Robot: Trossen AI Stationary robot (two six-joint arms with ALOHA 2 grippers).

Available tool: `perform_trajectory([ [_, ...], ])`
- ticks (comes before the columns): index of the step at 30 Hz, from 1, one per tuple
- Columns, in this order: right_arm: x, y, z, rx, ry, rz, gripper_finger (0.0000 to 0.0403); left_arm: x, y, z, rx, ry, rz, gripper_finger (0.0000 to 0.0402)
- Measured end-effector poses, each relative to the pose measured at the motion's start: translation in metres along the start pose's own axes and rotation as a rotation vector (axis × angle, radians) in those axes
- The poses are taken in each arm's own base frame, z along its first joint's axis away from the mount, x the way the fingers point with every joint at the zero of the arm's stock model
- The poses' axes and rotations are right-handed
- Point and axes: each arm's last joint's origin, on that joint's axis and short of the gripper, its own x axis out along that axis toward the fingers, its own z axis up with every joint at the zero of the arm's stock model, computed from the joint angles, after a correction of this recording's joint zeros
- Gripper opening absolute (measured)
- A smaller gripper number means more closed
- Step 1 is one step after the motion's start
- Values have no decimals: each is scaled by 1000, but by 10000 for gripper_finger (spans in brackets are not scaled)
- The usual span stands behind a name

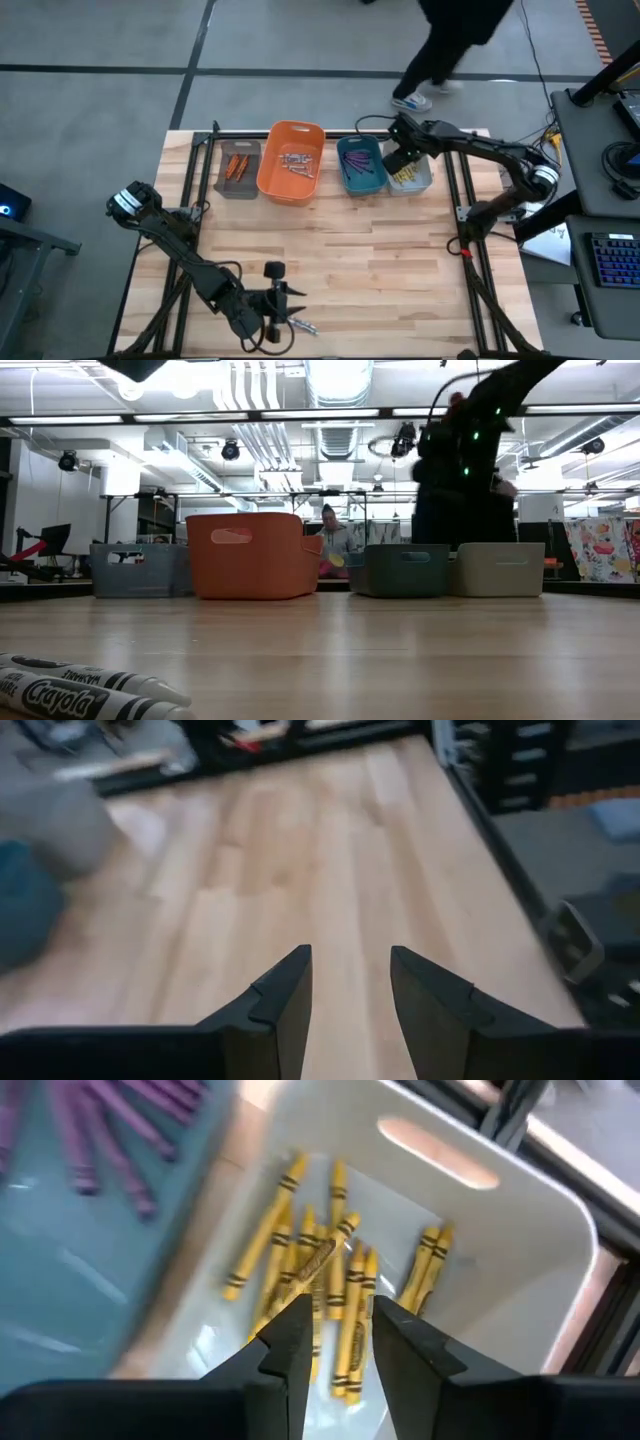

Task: Sort crayons
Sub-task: Put the white crayon into the orange bin

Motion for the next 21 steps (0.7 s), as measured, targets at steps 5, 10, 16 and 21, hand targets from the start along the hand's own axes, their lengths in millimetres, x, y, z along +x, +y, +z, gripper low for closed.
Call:
perform_trajectory([
  [5, -36, 18, -11, -35, -109, 72, 86, -1, -4, -6, -55, 84, -121, 120],
  [10, -69, 41, -28, -92, -204, 162, 89, 2, -12, -22, -63, 177, -218, 120],
  [16, -91, 71, -53, -194, -241, 274, 84, 15, -20, -40, -56, 222, -194, 120],
  [21, -100, 99, -73, -299, -246, 356, 87, 23, -22, -50, -34, 235, -152, 120],
])
